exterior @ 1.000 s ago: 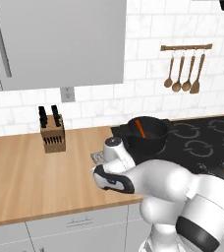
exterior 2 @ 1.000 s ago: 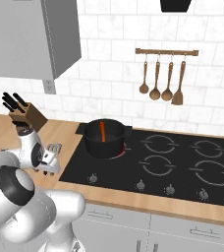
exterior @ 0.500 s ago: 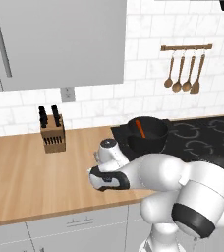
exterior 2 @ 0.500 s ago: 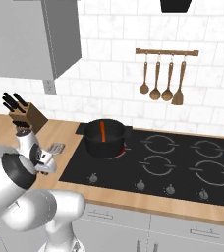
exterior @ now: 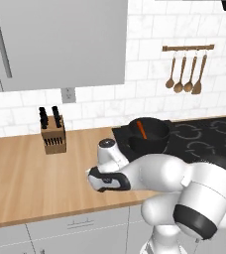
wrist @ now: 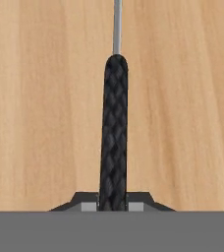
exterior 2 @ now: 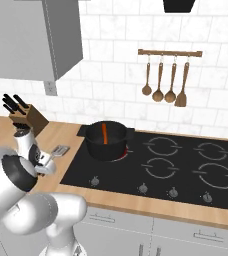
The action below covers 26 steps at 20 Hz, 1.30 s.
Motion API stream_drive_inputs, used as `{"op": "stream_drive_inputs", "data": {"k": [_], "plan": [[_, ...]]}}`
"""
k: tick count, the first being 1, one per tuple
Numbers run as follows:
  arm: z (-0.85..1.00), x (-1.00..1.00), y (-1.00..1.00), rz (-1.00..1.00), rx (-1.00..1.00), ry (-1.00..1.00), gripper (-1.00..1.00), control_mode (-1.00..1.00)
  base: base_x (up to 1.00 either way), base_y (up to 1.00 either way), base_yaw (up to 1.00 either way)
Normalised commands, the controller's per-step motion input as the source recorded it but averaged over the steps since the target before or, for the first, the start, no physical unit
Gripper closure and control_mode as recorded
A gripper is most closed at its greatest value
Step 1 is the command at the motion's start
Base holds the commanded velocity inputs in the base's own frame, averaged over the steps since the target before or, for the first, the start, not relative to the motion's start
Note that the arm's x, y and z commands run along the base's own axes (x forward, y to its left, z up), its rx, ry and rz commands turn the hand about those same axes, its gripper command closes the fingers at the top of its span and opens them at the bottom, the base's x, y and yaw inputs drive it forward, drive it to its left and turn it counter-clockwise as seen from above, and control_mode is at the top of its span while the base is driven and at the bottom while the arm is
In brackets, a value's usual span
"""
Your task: Put the carrot and tomato in the pot. Retrieve the spatula and lightly stir the vegetables in the pot.
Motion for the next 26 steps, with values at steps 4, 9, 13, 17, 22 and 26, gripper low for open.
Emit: {"op": "stream_drive_inputs", "data": {"k": [4, 9, 13, 17, 22, 26], "plan": [[0.86, -0.91, -0.12, 0.00, 0.05, -0.22, 1.00, -1.00, 0.00, 0.00, 0.00], [1.00, -0.84, -0.36, -0.04, 0.25, -0.09, 1.00, -1.00, 0.00, 0.00, 0.00], [1.00, -0.28, -0.65, -0.16, 0.47, 0.08, 1.00, -1.00, 0.00, 0.00, 0.00], [1.00, -0.01, -0.58, -0.21, 0.51, 0.16, 1.00, -1.00, 0.00, 0.00, 0.00], [1.00, 0.18, -0.43, -0.21, 0.51, 0.21, 1.00, -1.00, 0.00, 0.00, 0.00], [1.00, 0.36, -0.47, -0.19, 0.46, 0.16, 1.00, -1.00, 0.00, 0.00, 0.00]]}}
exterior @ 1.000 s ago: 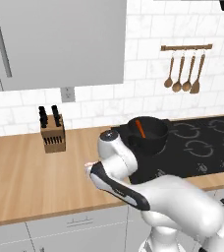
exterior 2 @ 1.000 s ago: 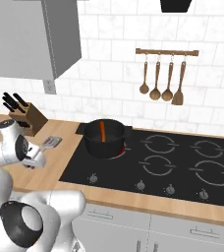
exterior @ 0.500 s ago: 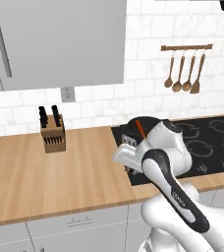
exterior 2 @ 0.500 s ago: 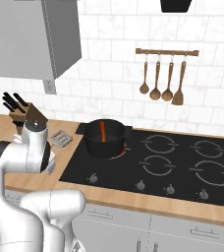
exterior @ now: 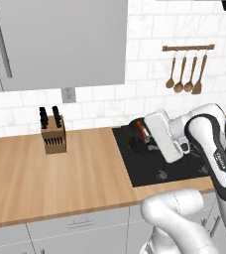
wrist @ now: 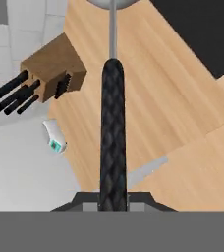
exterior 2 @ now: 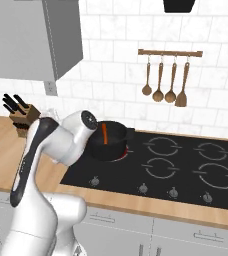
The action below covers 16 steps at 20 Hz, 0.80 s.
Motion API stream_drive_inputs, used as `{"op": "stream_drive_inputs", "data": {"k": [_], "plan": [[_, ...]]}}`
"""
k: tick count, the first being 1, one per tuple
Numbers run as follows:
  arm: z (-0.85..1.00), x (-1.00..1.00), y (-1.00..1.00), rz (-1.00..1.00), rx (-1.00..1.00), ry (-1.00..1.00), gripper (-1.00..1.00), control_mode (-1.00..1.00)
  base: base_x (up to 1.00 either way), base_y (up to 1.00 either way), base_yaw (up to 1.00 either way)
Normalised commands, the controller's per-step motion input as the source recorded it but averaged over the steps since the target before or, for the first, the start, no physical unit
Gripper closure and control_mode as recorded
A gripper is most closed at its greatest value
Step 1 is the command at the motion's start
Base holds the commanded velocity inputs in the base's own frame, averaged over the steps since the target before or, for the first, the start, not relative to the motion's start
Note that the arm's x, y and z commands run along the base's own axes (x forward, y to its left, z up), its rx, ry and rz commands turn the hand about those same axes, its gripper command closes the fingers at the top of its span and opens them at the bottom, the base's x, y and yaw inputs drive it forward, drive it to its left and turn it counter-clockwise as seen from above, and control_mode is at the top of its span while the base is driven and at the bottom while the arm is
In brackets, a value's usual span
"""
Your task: Put the carrot and tomato in the pot. Retrieve the spatula and lightly stir the vegetables in the pot.
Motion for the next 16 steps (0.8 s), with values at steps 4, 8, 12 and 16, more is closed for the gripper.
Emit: {"op": "stream_drive_inputs", "data": {"k": [4, 8, 12, 16], "plan": [[1.00, 0.69, -0.48, -0.19, 0.43, 0.16, 1.00, -1.00, 0.00, 0.00, 0.00], [0.67, 0.95, -0.41, -0.17, 0.40, 0.25, 1.00, -1.00, 0.00, 0.00, 0.00], [0.02, 0.94, -0.27, -0.13, 0.27, 0.15, 1.00, -1.00, 0.00, 0.00, 0.00], [-0.04, 0.99, -0.27, -0.09, 0.21, 0.15, 1.00, -1.00, 0.00, 0.00, 0.00]]}}
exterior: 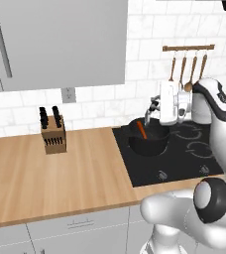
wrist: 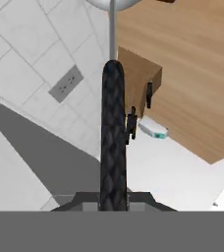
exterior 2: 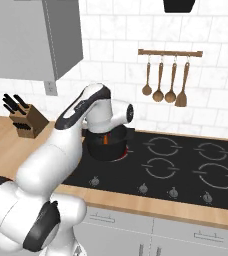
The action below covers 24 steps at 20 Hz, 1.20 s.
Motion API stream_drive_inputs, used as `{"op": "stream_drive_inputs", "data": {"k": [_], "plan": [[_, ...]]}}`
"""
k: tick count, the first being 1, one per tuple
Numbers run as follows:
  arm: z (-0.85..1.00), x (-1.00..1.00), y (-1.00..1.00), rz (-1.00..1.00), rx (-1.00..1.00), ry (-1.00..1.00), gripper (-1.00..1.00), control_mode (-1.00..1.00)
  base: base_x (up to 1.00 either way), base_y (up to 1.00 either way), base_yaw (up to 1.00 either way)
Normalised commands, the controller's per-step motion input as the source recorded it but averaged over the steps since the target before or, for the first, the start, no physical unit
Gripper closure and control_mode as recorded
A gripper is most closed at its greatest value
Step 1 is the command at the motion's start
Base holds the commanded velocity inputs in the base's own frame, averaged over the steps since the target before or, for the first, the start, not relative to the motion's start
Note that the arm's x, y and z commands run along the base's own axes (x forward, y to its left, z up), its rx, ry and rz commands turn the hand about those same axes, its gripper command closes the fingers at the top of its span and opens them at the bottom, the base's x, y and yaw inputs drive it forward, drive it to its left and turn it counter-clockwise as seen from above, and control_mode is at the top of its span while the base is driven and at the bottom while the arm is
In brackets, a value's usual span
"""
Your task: Put the carrot and tomato in the pot. Retrieve the spatula and lightly stir the vegetables in the pot.
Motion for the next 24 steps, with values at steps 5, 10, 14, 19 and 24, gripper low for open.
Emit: {"op": "stream_drive_inputs", "data": {"k": [5, 10, 14, 19, 24], "plan": [[0.00, 0.88, -0.20, -0.07, 0.32, 0.22, 1.00, -1.00, 0.00, 0.00, 0.00], [-0.10, 0.66, -0.42, -0.15, 0.15, 0.22, 1.00, -1.00, 0.00, 0.00, 0.00], [-0.05, 0.20, -0.31, -0.23, 0.08, 0.24, 1.00, -1.00, 0.00, 0.00, 0.00], [-0.21, 0.19, -0.02, -0.21, 0.10, 0.30, 1.00, -1.00, 0.00, 0.00, 0.00], [-0.25, 0.42, 0.05, -0.18, 0.06, 0.21, 1.00, -1.00, 0.00, 0.00, 0.00]]}}
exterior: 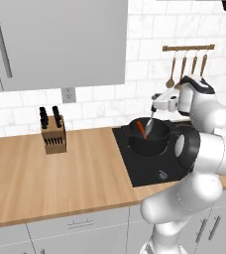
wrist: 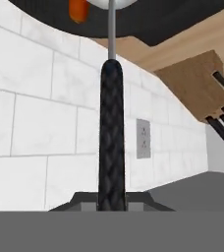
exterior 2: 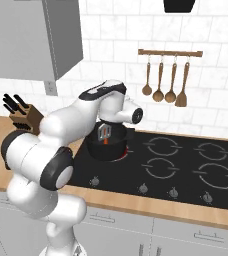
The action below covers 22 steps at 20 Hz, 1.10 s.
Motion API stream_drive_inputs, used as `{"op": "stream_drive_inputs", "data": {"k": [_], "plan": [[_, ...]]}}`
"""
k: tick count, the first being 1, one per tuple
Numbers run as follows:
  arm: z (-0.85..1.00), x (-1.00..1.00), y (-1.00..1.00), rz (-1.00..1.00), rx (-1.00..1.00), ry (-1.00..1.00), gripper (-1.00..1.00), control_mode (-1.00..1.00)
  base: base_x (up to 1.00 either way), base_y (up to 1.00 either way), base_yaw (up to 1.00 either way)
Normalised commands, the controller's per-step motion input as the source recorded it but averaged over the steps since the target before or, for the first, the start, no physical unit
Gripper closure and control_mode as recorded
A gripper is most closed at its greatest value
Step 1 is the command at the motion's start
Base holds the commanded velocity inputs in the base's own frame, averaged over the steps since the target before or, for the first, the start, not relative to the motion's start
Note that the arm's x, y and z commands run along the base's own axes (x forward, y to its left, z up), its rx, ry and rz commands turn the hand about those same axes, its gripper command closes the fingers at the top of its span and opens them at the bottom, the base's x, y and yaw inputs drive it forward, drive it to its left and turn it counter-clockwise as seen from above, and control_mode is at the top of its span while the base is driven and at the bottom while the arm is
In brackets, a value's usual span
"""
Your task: Put the carrot and tomato in the pot. Retrieve the spatula and lightly stir the vegetables in the pot.
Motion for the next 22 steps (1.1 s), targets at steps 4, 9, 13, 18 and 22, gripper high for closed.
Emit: {"op": "stream_drive_inputs", "data": {"k": [4, 9, 13, 18, 22], "plan": [[-0.32, 0.41, 0.00, -0.17, 0.00, 0.12, 1.00, -1.00, 0.00, 0.00, 0.00], [-0.35, 0.31, 0.00, -0.18, 0.00, 0.09, 1.00, -1.00, 0.00, 0.00, 0.00], [-0.29, 0.39, 0.00, -0.17, 0.00, 0.07, 1.00, -1.00, 0.00, 0.00, 0.00], [-0.54, -0.03, 0.00, -0.19, 0.04, 0.14, 1.00, -1.00, 0.00, 0.00, 0.00], [-0.29, -0.39, -0.07, -0.18, 0.10, 0.05, 1.00, -1.00, 0.00, 0.00, 0.00]]}}
